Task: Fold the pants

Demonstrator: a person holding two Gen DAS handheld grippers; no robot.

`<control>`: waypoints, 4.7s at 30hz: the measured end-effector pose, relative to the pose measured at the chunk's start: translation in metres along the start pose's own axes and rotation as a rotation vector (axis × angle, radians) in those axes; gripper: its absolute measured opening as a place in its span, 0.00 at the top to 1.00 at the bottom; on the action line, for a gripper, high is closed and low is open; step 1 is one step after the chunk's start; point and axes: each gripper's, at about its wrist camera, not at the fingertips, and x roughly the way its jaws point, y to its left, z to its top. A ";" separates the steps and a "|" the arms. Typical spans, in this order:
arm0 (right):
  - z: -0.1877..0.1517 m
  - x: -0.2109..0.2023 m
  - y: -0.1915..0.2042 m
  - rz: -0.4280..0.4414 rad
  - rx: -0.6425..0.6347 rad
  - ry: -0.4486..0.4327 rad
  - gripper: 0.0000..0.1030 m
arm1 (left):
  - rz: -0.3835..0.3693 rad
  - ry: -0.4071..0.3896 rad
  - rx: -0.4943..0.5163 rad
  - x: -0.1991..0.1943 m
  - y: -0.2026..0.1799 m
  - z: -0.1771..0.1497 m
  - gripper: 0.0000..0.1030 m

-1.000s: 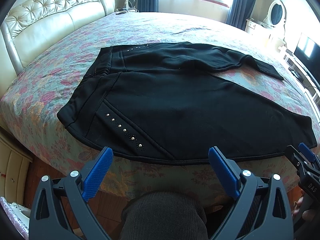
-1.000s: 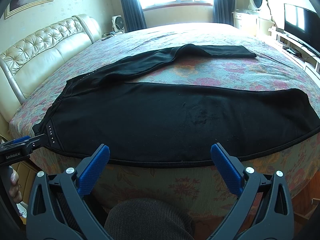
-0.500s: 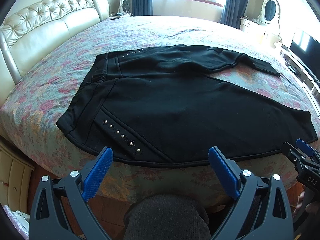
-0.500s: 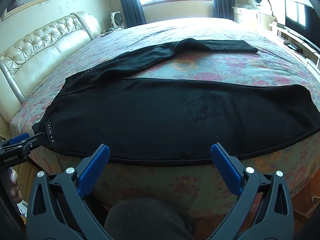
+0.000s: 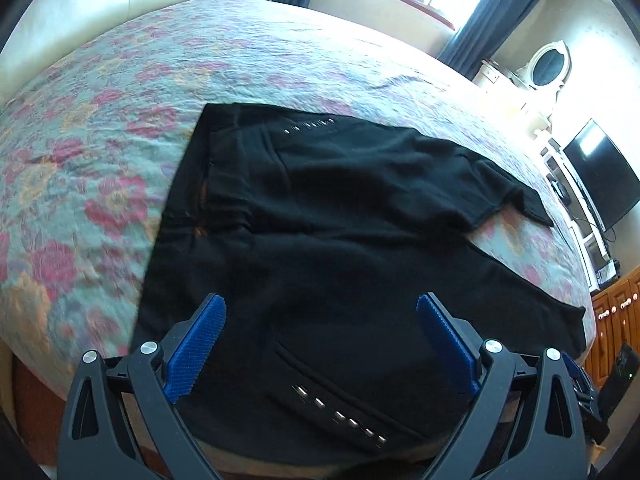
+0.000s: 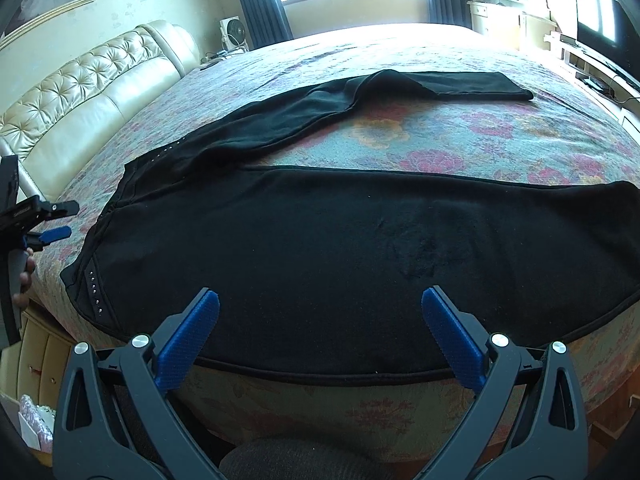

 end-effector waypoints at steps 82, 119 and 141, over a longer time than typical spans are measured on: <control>0.335 0.351 -0.007 -0.035 -0.750 0.434 0.17 | -0.430 0.042 -0.214 0.160 0.176 0.153 0.89; 0.024 0.026 0.024 -0.200 -0.885 -0.026 0.56 | -0.379 0.022 -0.123 0.001 0.129 -0.034 0.48; 0.019 0.087 -0.058 0.483 0.765 0.070 0.27 | -0.287 -0.121 -0.552 0.019 0.092 -0.032 0.21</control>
